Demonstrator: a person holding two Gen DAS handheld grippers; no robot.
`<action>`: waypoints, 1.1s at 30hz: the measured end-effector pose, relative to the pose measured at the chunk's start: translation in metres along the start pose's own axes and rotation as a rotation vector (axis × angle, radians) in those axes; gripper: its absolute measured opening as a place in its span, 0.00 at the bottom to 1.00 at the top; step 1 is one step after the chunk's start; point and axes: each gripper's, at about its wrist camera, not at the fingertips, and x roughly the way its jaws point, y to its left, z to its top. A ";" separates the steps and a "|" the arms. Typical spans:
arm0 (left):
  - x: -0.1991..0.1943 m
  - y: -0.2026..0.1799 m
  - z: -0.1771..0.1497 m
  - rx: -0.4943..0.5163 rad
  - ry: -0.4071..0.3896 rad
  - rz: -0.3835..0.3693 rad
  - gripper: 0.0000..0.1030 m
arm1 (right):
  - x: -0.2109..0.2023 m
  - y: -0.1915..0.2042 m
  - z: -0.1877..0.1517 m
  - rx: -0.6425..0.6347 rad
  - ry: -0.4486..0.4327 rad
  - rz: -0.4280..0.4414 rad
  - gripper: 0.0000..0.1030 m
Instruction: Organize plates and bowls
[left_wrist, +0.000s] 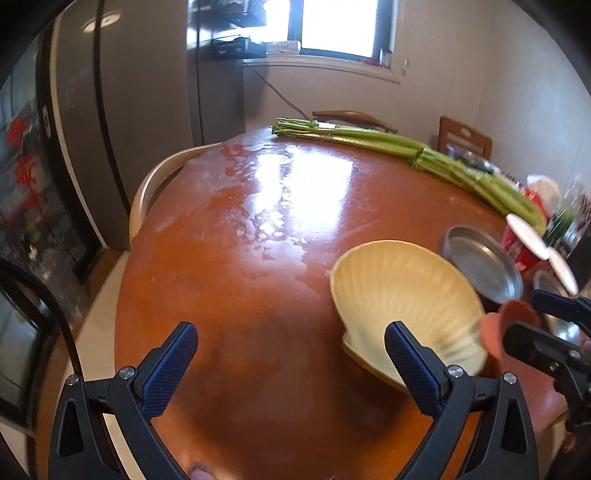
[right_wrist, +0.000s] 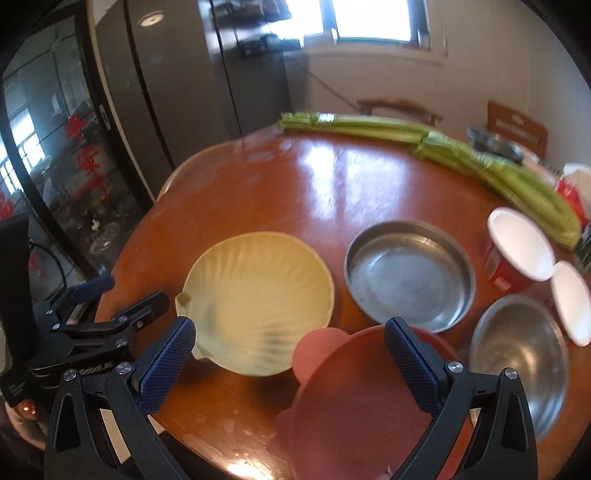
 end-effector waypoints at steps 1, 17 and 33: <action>0.005 -0.001 0.003 0.017 0.005 0.010 0.99 | 0.004 -0.002 0.000 0.013 0.009 0.004 0.99; 0.045 -0.016 0.022 0.110 0.093 -0.122 0.92 | 0.031 -0.019 0.017 0.157 0.087 0.143 0.91; 0.056 -0.035 0.018 0.155 0.152 -0.192 0.56 | 0.052 -0.011 0.020 0.112 0.140 0.089 0.63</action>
